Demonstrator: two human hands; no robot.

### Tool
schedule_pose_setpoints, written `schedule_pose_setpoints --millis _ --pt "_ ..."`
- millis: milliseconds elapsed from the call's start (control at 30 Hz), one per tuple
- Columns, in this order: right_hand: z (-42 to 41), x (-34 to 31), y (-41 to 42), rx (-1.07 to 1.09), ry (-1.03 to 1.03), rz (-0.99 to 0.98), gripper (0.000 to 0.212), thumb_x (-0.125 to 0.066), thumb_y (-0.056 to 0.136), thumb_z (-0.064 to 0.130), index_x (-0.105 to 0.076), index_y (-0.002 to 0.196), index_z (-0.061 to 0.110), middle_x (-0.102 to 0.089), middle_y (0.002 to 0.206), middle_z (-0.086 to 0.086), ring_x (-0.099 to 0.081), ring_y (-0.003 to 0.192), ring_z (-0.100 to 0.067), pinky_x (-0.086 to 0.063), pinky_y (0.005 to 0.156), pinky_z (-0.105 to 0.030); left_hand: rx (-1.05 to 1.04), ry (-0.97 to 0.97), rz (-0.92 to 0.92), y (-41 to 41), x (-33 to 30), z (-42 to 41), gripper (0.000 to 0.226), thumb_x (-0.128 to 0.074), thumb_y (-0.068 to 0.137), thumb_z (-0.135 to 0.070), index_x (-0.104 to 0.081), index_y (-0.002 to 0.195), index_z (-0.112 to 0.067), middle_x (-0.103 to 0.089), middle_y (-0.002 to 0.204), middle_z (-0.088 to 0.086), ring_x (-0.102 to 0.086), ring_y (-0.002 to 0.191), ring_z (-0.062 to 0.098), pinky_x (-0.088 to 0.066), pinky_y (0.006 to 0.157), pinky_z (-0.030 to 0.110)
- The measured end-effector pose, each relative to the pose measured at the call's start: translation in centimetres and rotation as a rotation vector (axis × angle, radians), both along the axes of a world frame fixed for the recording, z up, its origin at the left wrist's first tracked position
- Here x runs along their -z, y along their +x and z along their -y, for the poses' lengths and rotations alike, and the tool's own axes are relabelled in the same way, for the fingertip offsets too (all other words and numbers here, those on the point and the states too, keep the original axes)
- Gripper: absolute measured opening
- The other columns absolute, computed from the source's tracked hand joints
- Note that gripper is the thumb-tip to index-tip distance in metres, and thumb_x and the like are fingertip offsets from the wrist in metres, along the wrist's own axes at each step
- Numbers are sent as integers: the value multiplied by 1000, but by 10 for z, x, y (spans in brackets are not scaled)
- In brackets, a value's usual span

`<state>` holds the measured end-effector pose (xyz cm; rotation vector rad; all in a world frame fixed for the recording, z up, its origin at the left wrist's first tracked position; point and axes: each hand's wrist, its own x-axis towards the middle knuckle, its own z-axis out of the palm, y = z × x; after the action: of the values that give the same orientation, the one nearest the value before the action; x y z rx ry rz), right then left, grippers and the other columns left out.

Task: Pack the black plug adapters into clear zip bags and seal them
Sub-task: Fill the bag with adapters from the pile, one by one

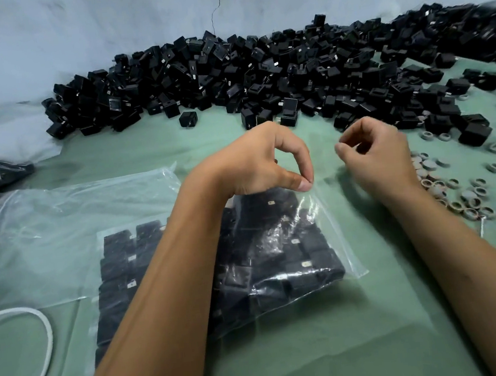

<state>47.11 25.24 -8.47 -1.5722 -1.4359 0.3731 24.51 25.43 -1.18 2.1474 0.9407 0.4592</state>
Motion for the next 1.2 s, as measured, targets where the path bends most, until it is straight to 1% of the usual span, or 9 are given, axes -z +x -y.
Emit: schedule_pose_setpoints --millis 133,267,367,500,667,867,967,1033,1200 --pt "-10 4 9 185 -132 433 39 -70 92 31 -61 129 21 -52 138 -11 -36 132 -32 -35 110 -43 -16 -14 -42 3 3 -2 9 -87 80 -21 -79 81 -25 -73 108 -7 -64 107 3 -46 91 16" --pt "-14 4 7 105 -336 589 63 -57 101 40 -31 158 30 -14 171 -5 -9 154 -34 -20 123 -56 -19 -23 -62 6 6 -2 11 -87 79 -22 -78 80 -28 -72 108 -9 -64 107 4 -46 93 24" --pt "-15 4 5 72 -265 538 55 -58 101 35 -42 153 25 -33 160 -13 -21 148 -36 -25 120 -51 -19 -19 -76 7 5 -2 11 -87 79 -22 -78 80 -28 -71 107 -13 -62 106 -2 -42 88 19" --pt "-10 0 7 164 -10 353 32 -73 92 30 -62 121 21 -56 121 -7 -41 121 -28 -42 104 -42 -19 -38 -68 5 5 -3 11 -87 80 -22 -78 80 -28 -71 106 -13 -70 107 24 -53 82 17" --pt "-11 2 4 43 -274 546 50 -61 100 34 -49 149 30 -28 164 -8 -16 150 -34 -21 123 -52 -10 -23 -71 5 5 -3 10 -87 80 -22 -78 80 -27 -71 108 -13 -65 110 5 -44 85 21" --pt "-8 -1 3 139 -1 368 30 -80 87 32 -65 111 22 -53 110 -2 -42 111 -23 -38 92 -30 -4 -23 -65 3 3 -2 10 -86 81 -20 -78 80 -25 -72 110 -10 -62 112 0 -40 88 19" --pt "-7 -2 3 96 -146 433 37 -74 93 35 -64 128 29 -46 135 -7 -34 130 -28 -36 108 -39 2 -10 -64 4 2 -1 9 -86 81 -19 -78 81 -25 -72 110 -6 -62 112 1 -41 89 18" --pt "-6 -1 3 8 -203 483 29 -70 96 32 -69 125 28 -47 140 -7 -33 134 -31 -33 114 -43 2 -12 -62 3 1 0 10 -86 81 -19 -78 81 -25 -72 111 -5 -63 112 4 -44 90 20" --pt "-1 -7 -1 -86 -103 386 17 -78 86 17 -66 96 24 -59 102 -2 -57 100 -23 -42 83 -32 13 0 -65 1 0 0 9 -86 82 -21 -78 82 -26 -72 109 -6 -63 112 42 -54 95 51"
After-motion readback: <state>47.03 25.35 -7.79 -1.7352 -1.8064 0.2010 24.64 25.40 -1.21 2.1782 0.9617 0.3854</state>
